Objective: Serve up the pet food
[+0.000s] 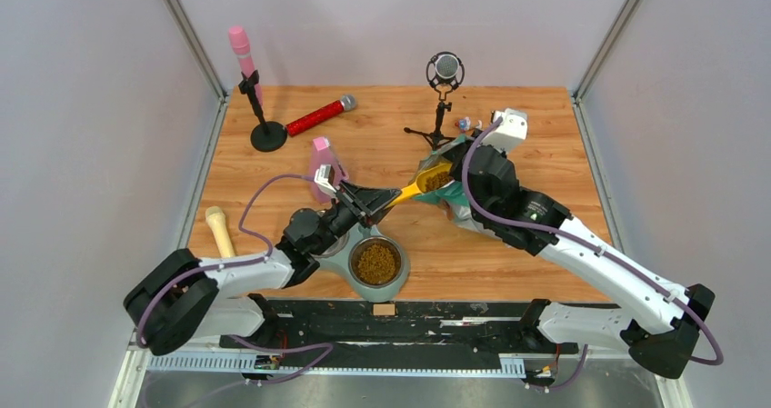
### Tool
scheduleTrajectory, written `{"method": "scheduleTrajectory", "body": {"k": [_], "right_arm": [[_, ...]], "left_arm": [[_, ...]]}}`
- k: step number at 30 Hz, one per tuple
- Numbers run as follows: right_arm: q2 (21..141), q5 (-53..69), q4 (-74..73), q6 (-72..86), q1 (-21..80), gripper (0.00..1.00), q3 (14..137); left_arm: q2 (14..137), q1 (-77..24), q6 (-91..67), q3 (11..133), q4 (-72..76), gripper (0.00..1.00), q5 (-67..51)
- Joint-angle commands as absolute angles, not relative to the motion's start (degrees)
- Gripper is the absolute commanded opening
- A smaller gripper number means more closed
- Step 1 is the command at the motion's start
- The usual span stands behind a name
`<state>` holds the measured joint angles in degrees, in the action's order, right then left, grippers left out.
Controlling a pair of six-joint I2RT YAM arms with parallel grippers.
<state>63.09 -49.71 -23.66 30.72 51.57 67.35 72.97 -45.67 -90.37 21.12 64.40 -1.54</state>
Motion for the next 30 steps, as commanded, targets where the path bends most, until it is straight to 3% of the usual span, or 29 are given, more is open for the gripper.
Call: {"method": "scheduleTrajectory", "body": {"k": [1, 6, 18, 30], "right_arm": [[59.9, -50.9, -18.3, 30.5, 51.8, 0.00, 69.2], [60.4, -50.2, -18.3, 30.5, 51.8, 0.00, 69.4], [61.1, -48.9, -18.2, 30.4, 51.8, 0.00, 69.8], [62.2, -43.6, -17.4, 29.0, 51.8, 0.00, 69.9]], "left_arm": [[63.8, -45.5, -89.1, 21.2, 68.5, 0.00, 3.0], [56.5, -45.5, -86.6, 21.5, 59.4, 0.00, 3.8], [48.0, -45.5, -86.5, 20.6, 54.4, 0.00, 6.1], [55.2, -45.5, -85.8, 29.2, 54.5, 0.00, 3.9]]}}
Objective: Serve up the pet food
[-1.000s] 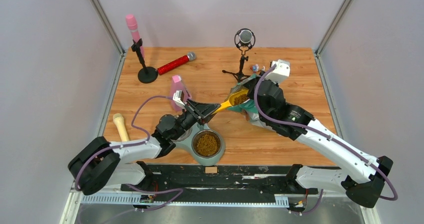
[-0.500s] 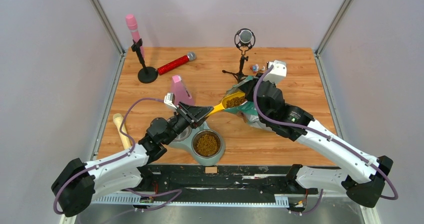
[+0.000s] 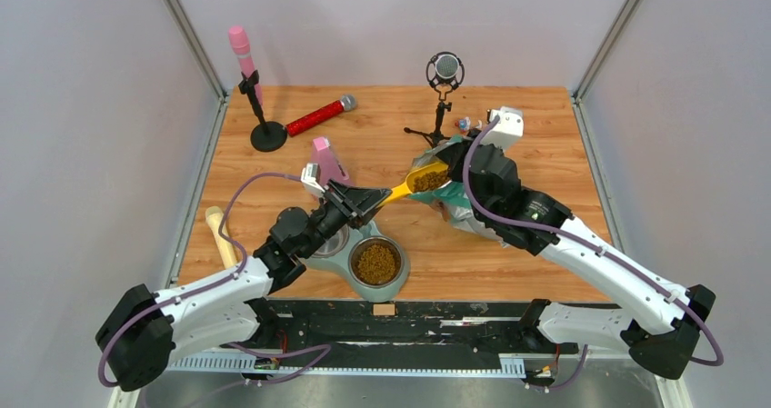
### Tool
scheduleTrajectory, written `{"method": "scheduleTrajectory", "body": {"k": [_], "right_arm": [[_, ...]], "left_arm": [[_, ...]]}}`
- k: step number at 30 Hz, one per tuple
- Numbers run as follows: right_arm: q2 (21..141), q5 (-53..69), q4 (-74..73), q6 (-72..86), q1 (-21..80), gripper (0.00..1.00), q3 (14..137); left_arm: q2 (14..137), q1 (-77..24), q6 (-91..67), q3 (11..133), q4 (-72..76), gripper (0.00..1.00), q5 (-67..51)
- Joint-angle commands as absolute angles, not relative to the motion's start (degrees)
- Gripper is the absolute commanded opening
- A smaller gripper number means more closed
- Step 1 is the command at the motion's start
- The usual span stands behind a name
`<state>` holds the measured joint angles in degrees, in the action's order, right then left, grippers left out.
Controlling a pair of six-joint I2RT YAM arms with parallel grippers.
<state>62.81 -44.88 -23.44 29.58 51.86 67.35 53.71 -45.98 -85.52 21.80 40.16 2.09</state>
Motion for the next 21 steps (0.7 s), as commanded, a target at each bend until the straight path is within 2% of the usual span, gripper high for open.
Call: {"method": "scheduleTrajectory", "body": {"k": [1, 9, 21], "right_arm": [[62.1, -43.4, -17.4, 28.9, 51.8, 0.00, 69.9], [62.0, -42.4, -17.3, 27.8, 51.8, 0.00, 69.6], [61.8, -43.3, -17.2, 26.5, 51.8, 0.00, 69.7]], "left_arm": [[56.8, -45.5, -85.7, 30.8, 54.3, 0.00, 3.5], [64.7, -45.5, -87.9, 36.0, 58.5, 0.00, -0.3], [63.0, -45.5, -85.6, 38.9, 55.8, 0.00, -0.2]]}}
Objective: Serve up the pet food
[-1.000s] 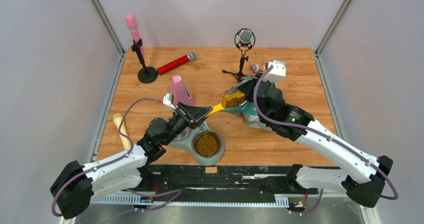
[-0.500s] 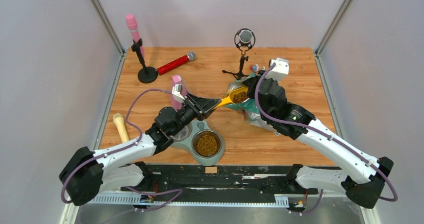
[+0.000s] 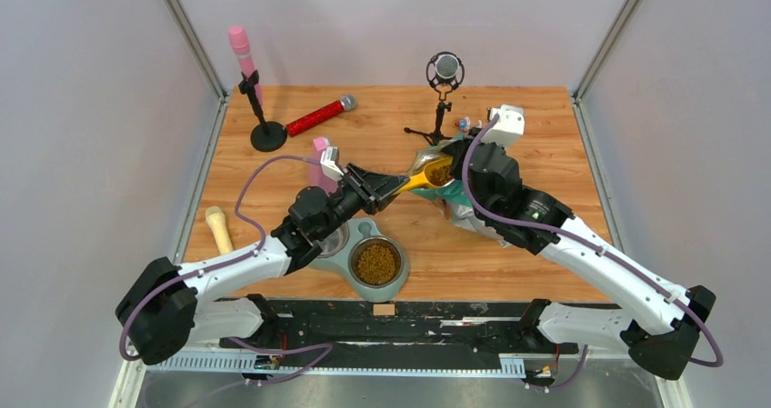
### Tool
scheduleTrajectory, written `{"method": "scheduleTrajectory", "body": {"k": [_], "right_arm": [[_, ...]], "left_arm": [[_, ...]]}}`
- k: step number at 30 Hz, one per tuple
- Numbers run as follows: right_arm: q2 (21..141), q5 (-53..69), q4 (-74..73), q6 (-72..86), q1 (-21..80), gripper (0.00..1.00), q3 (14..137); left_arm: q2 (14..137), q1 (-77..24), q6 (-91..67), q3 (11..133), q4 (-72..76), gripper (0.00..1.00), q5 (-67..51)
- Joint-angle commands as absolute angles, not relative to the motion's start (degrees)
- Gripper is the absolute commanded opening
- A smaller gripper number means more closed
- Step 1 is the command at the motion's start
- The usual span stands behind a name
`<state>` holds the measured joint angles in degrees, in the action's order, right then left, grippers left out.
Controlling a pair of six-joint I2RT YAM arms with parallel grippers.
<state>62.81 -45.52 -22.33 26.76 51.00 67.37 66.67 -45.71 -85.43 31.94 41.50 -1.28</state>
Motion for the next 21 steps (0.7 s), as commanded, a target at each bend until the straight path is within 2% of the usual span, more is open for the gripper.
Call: {"method": "scheduleTrajectory", "body": {"k": [1, 21], "right_arm": [[61.7, -43.2, -17.2, 26.5, 51.8, 0.00, 69.7], [60.9, -42.0, -17.2, 26.0, 51.8, 0.00, 69.3]], "left_arm": [[62.6, -45.5, -85.4, 39.1, 55.6, 0.00, -0.2], [61.7, -45.5, -83.9, 44.6, 51.2, 0.00, -0.2]]}}
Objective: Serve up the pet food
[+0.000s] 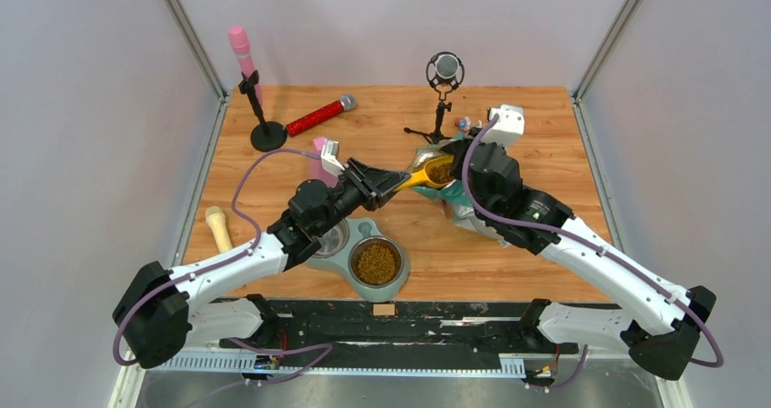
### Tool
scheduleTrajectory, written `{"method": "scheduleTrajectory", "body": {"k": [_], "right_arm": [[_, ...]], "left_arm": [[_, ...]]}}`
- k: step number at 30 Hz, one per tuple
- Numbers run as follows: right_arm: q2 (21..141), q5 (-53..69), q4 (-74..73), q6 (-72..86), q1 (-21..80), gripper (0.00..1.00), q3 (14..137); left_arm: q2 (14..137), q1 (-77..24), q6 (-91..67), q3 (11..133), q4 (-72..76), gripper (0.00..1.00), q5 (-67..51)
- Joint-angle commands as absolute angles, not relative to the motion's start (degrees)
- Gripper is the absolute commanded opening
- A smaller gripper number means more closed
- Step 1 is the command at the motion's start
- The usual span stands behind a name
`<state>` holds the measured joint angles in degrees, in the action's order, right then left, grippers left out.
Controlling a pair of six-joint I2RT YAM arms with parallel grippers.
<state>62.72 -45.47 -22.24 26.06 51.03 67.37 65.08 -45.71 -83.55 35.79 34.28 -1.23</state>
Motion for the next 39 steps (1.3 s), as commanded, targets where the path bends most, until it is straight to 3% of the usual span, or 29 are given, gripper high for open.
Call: {"method": "scheduleTrajectory", "body": {"k": [1, 7, 17, 39], "right_arm": [[60.9, -41.7, -17.2, 25.7, 51.8, 0.00, 69.2], [59.9, -39.4, -17.5, 23.4, 51.8, 0.00, 67.8], [57.8, -25.5, -18.5, 9.3, 51.9, 0.00, 64.9], [60.3, -35.2, -19.0, 12.0, 51.9, 0.00, 70.1]], "left_arm": [[61.6, -45.5, -83.2, 45.4, 50.1, 0.00, -0.2], [59.8, -45.5, -79.8, 45.8, 44.7, 0.00, 4.6], [56.9, -45.6, -78.2, 44.1, 39.1, 0.00, 7.4], [44.0, -45.5, -82.8, 35.3, 20.9, 0.00, 11.6]]}}
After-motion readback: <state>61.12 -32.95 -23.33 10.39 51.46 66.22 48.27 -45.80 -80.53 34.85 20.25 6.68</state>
